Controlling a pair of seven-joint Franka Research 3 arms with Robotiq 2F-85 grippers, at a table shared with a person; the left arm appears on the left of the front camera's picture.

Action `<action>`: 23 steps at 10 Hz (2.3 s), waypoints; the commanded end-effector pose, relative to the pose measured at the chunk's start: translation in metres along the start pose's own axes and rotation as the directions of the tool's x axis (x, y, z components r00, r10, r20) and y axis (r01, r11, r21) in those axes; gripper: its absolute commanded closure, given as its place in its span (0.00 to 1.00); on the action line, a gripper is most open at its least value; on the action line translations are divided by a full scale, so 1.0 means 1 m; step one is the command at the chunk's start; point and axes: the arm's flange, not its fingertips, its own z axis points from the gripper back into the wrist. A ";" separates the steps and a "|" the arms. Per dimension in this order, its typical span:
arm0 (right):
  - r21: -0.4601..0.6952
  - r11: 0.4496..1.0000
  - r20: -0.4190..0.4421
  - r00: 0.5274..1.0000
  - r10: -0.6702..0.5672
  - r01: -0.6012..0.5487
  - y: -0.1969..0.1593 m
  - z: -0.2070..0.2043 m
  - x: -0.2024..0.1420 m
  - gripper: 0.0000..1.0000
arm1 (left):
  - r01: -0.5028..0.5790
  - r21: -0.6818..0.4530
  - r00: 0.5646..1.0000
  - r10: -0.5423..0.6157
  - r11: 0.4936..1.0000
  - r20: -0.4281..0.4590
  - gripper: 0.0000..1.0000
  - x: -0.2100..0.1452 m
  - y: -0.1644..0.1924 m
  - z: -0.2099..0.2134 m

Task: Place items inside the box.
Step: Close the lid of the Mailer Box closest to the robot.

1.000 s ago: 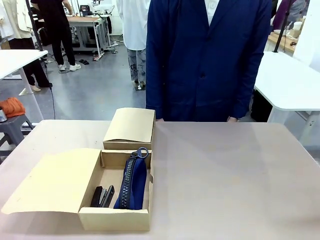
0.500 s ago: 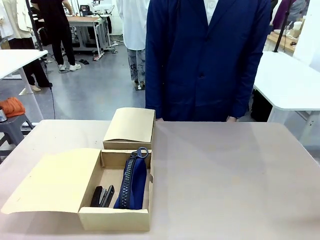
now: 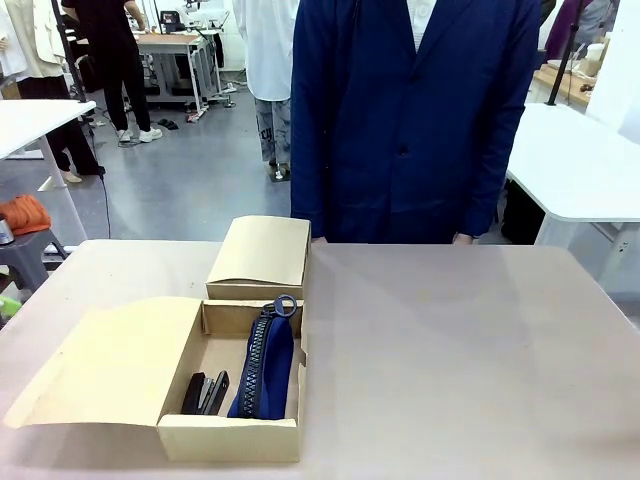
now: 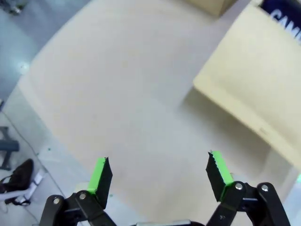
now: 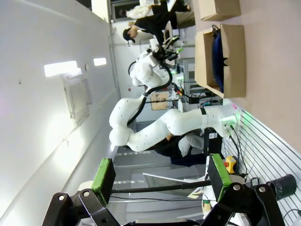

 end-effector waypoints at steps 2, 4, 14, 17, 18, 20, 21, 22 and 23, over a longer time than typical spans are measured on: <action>0.015 1.000 0.003 1.000 -0.012 0.012 0.007 0.000 0.000 0.00 | 0.026 -0.087 1.000 -0.025 0.996 0.013 0.00 -0.036 -0.013 -0.028; 0.015 1.000 0.003 1.000 -0.012 0.012 0.007 0.000 0.000 0.00 | 0.043 -0.109 0.998 -0.037 0.993 0.054 0.00 -0.037 -0.023 -0.042; 0.015 1.000 0.003 1.000 -0.012 0.012 0.007 0.000 0.000 0.00 | 0.171 -0.247 0.949 -0.093 0.954 0.300 0.00 0.014 -0.055 -0.071; 0.015 1.000 0.003 1.000 -0.012 0.012 0.007 0.000 0.000 0.00 | 0.193 -0.212 0.971 -0.155 0.958 0.184 0.00 0.004 -0.051 -0.069; 0.015 1.000 0.003 1.000 -0.012 0.012 0.007 0.000 0.000 0.00 | 0.188 -0.194 0.979 -0.170 0.963 0.109 0.00 -0.008 -0.050 -0.069; 0.015 1.000 0.003 1.000 -0.012 0.012 0.007 0.000 0.000 0.00 | 0.162 -0.126 0.987 -0.159 0.979 0.029 0.00 -0.024 -0.040 -0.063; 0.015 1.000 0.003 1.000 -0.012 0.012 0.007 0.000 0.000 0.00 | 0.145 -0.103 0.989 -0.144 0.984 0.015 0.00 -0.029 -0.034 -0.060; 0.015 1.000 0.003 1.000 -0.012 0.012 0.007 0.000 0.000 0.00 | 0.124 -0.089 0.992 -0.124 0.988 0.003 0.00 -0.034 -0.029 -0.059; 0.015 1.000 0.003 1.000 -0.012 0.012 0.007 0.000 0.000 0.00 | 0.107 -0.109 0.994 -0.109 0.988 -0.008 0.00 -0.038 -0.028 -0.066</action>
